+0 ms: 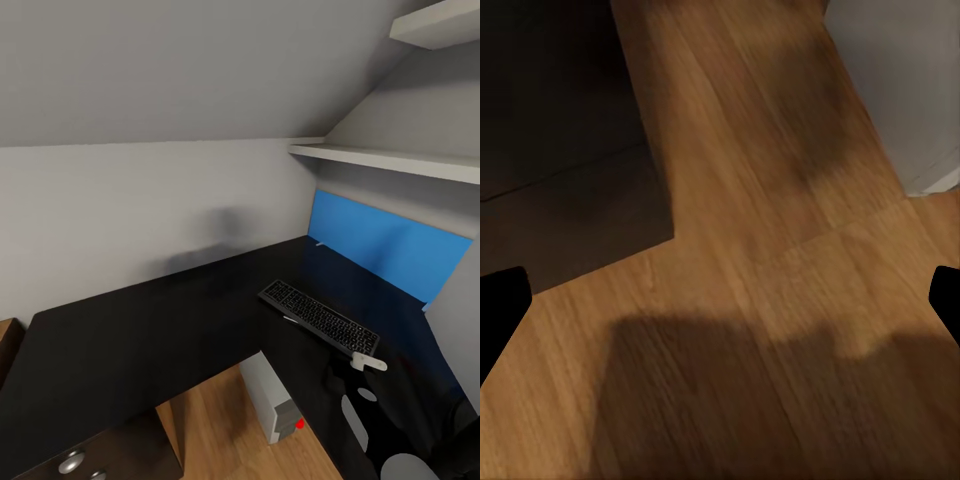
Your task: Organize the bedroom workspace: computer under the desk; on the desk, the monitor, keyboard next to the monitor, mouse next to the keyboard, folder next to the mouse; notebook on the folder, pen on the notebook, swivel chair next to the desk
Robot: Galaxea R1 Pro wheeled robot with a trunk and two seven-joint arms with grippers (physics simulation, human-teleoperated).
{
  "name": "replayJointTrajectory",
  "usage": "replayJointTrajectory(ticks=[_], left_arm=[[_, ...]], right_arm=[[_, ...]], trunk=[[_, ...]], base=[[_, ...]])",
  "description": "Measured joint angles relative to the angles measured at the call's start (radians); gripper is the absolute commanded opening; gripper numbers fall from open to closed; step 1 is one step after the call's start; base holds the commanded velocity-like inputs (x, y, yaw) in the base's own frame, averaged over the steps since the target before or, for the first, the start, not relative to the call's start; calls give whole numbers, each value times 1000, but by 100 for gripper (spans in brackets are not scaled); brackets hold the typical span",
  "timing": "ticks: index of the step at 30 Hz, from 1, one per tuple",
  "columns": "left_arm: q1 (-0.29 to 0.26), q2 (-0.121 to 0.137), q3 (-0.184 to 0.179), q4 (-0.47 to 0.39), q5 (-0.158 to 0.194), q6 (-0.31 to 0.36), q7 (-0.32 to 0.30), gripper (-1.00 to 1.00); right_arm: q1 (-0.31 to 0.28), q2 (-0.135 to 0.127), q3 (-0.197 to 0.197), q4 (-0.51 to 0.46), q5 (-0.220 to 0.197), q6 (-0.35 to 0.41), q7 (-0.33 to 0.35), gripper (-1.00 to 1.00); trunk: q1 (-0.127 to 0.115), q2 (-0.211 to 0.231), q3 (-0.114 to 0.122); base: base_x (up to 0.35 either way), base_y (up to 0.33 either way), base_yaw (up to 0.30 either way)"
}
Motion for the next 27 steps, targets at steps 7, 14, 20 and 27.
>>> replayJointTrajectory(ticks=[7, 14, 20, 27], left_arm=[[0, 0, 0, 0, 0, -1, -1, 100], [0, 0, 0, 0, 0, -1, -1, 100], [0, 0, 0, 0, 0, -1, -2, 100], [0, 0, 0, 0, 0, 0, -2, 100]], right_arm=[[0, 0, 0, 0, 0, 0, -1, 100], [0, 0, 0, 0, 0, 0, -1, 100], [0, 0, 0, 0, 0, 0, -1, 100], [0, 0, 0, 1, 0, 0, -1, 100]], trunk=[[0, 0, 0], [0, 0, 0], [0, 0, 0], [0, 0, 0]], base=[[0, 0, 0], [0, 0, 0], [-48, 0, 0], [-41, 0, 0]])
